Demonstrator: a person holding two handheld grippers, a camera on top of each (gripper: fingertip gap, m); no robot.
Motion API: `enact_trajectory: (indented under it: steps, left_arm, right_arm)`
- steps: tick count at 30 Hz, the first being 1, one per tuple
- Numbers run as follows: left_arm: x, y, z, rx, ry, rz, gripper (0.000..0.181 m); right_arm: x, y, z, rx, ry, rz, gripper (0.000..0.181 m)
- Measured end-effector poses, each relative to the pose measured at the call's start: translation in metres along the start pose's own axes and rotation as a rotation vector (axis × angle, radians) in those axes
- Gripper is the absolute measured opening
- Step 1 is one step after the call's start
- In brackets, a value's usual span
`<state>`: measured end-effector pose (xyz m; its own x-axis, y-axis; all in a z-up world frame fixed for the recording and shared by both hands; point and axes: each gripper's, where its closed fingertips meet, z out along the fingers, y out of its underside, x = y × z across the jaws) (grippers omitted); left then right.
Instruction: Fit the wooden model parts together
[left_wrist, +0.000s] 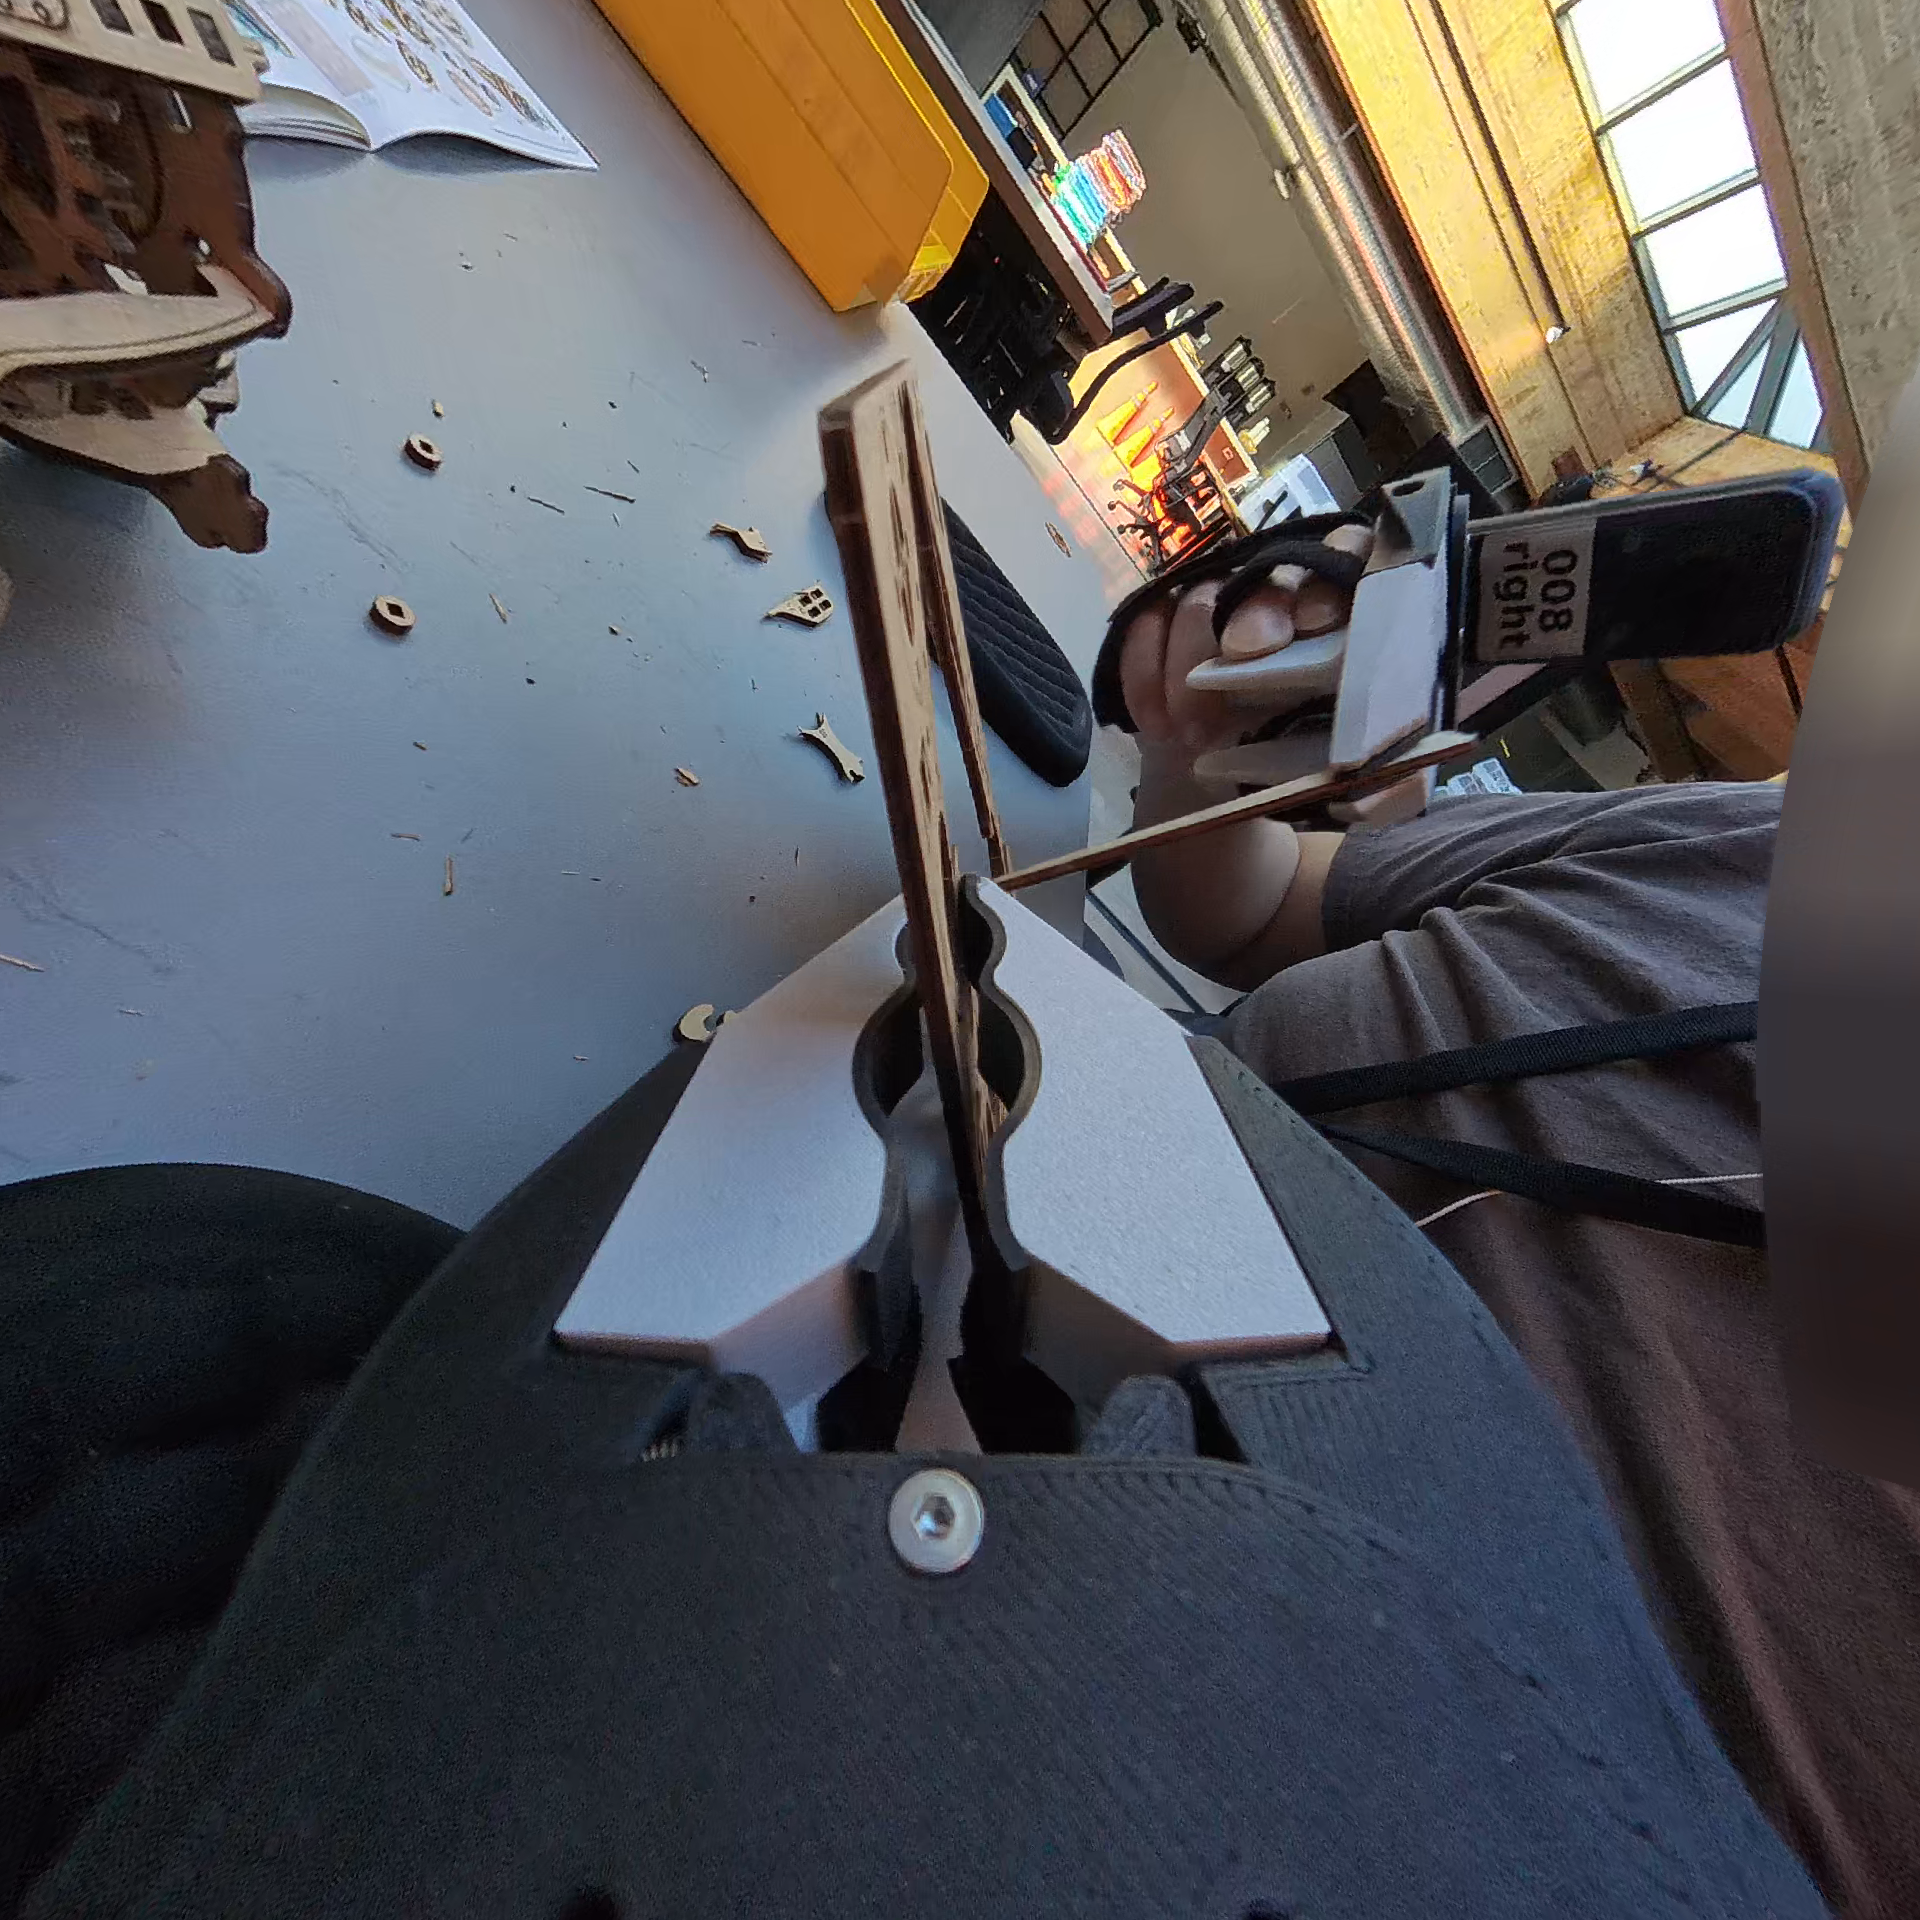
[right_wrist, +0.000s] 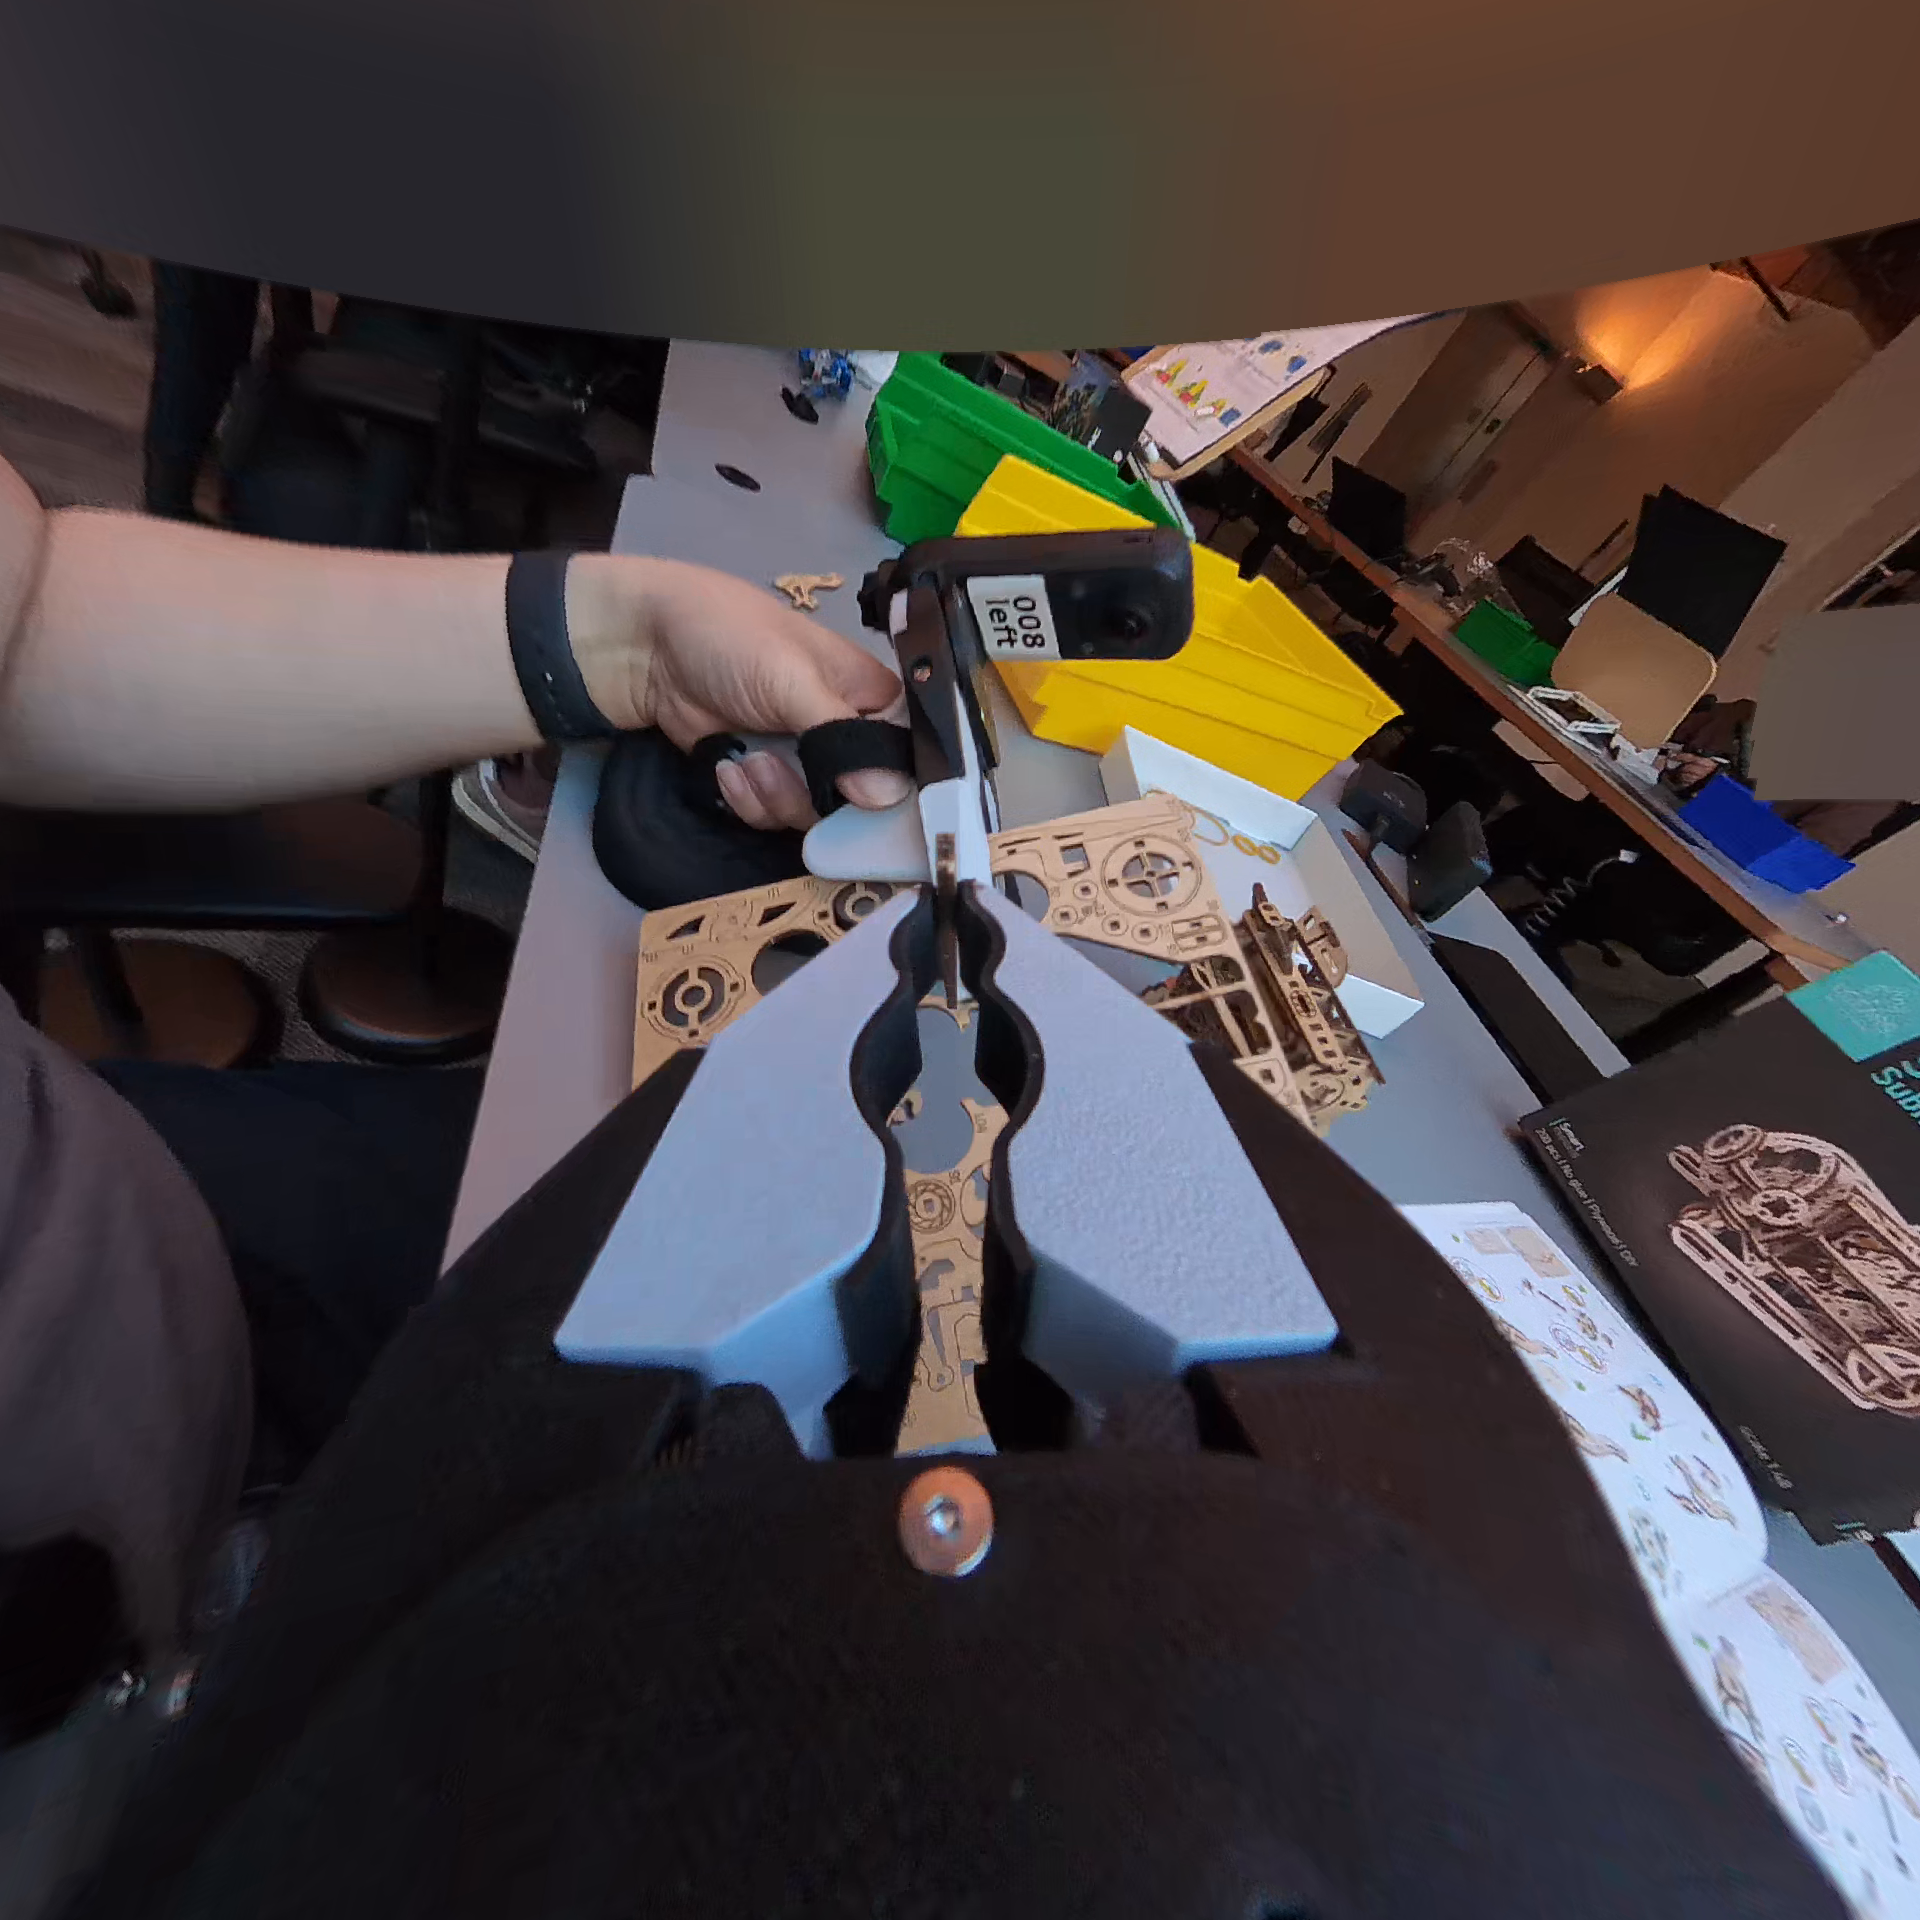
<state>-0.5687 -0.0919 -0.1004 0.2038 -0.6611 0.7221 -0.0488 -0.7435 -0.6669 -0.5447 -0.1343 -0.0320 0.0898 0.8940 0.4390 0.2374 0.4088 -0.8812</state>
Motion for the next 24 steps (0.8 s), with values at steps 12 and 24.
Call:
enact_trajectory:
  steps: [12, 24]
  left_arm:
    - [0.027, 0.006, -0.015, 0.033, 0.014, 0.196, 0.001]
    - [0.036, 0.007, -0.021, 0.068, 0.048, 0.229, 0.001]
  right_arm:
    - [0.138, -0.007, -0.112, 0.351, 0.223, 0.627, 0.001]
    - [0.047, 0.092, 0.057, -0.193, -0.481, 1.218, 0.001]
